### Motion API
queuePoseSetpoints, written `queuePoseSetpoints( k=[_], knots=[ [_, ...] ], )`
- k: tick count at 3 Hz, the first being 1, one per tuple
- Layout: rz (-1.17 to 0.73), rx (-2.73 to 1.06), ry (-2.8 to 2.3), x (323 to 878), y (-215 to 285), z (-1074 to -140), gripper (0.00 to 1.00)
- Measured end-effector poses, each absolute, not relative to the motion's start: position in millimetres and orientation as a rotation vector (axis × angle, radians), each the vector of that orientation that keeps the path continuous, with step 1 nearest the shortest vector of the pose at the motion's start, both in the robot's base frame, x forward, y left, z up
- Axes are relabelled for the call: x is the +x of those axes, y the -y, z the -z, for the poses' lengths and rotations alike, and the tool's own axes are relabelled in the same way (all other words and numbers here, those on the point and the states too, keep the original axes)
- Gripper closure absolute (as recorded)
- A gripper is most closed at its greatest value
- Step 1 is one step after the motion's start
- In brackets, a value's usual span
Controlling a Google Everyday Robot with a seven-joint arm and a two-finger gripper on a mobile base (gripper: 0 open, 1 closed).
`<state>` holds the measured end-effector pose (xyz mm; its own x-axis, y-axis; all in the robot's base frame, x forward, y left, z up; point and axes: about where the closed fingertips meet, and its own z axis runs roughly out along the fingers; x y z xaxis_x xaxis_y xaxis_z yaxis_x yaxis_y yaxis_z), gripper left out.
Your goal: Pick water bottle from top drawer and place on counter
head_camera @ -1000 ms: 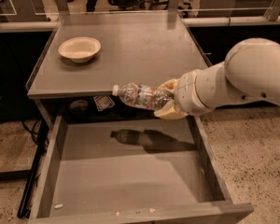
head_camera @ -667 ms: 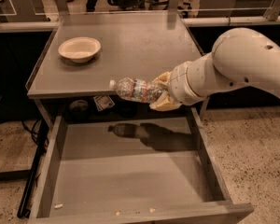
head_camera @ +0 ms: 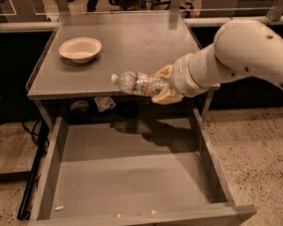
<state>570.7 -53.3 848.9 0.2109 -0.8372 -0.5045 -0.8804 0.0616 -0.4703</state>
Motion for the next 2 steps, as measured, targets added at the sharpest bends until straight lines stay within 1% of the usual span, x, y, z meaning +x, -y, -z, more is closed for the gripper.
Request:
queuePoseSetpoints(
  k=[2],
  knots=[
    [-0.147, -1.846, -1.604, 664, 70, -840, 1.0]
  ],
)
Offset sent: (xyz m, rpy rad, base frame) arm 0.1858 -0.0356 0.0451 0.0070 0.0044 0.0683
